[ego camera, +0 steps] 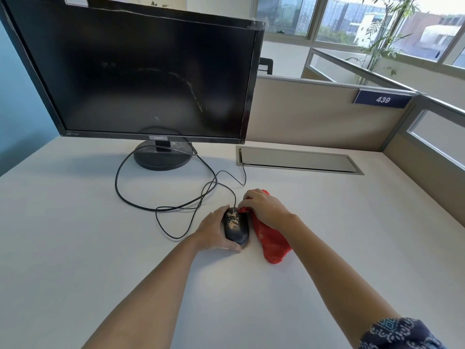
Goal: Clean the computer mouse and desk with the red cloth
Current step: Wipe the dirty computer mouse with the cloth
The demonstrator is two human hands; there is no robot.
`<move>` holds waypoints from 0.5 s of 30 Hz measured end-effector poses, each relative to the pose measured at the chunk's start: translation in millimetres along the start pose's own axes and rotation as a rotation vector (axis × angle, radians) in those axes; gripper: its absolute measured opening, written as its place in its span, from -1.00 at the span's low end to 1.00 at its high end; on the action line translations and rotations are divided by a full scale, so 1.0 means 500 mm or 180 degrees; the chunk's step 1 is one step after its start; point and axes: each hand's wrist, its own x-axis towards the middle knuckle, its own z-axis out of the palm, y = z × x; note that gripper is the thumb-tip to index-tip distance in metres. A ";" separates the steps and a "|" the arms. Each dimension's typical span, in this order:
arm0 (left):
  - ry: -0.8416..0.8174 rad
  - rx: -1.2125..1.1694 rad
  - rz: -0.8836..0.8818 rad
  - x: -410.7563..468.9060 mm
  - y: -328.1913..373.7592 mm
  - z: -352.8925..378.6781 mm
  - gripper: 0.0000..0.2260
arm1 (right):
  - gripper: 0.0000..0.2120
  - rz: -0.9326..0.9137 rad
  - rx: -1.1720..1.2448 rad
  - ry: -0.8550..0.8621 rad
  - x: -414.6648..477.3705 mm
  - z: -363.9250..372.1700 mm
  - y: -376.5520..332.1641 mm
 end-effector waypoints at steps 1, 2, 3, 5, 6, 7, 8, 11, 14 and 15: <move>-0.0005 -0.0003 0.0003 -0.001 0.000 0.000 0.17 | -0.63 -0.0048 0.0038 -0.0012 -0.004 -0.002 0.002; -0.0018 -0.0009 0.0006 -0.001 0.000 0.000 0.17 | -0.64 -0.0099 0.0091 -0.0030 -0.010 -0.005 0.005; -0.0030 -0.0017 0.0013 -0.002 0.000 -0.001 0.16 | -0.66 -0.0154 0.0153 -0.0056 -0.015 -0.008 0.008; -0.0036 -0.0034 0.0038 -0.003 0.000 -0.001 0.16 | -0.68 -0.0249 0.0262 -0.0096 -0.025 -0.017 0.016; -0.0032 -0.0041 0.0047 -0.004 0.001 -0.001 0.15 | -0.67 -0.0247 0.0327 -0.0060 -0.028 -0.020 0.019; -0.0028 -0.0048 0.0053 -0.004 0.001 -0.002 0.15 | -0.67 -0.0187 0.0413 0.0032 -0.028 -0.022 0.021; -0.0030 -0.0054 0.0046 -0.005 0.002 -0.003 0.16 | -0.66 -0.0073 0.0508 0.0148 -0.026 -0.023 0.022; -0.0048 -0.0077 0.0020 -0.007 0.003 -0.003 0.18 | -0.67 0.0272 0.0631 0.0317 -0.010 -0.020 0.014; -0.0030 -0.0105 0.0047 -0.007 0.004 -0.003 0.16 | -0.67 0.0375 0.0612 0.0166 0.009 -0.014 -0.004; -0.0010 -0.0112 0.0069 -0.007 0.005 -0.003 0.13 | -0.66 0.0365 0.0598 0.0088 0.014 -0.012 -0.010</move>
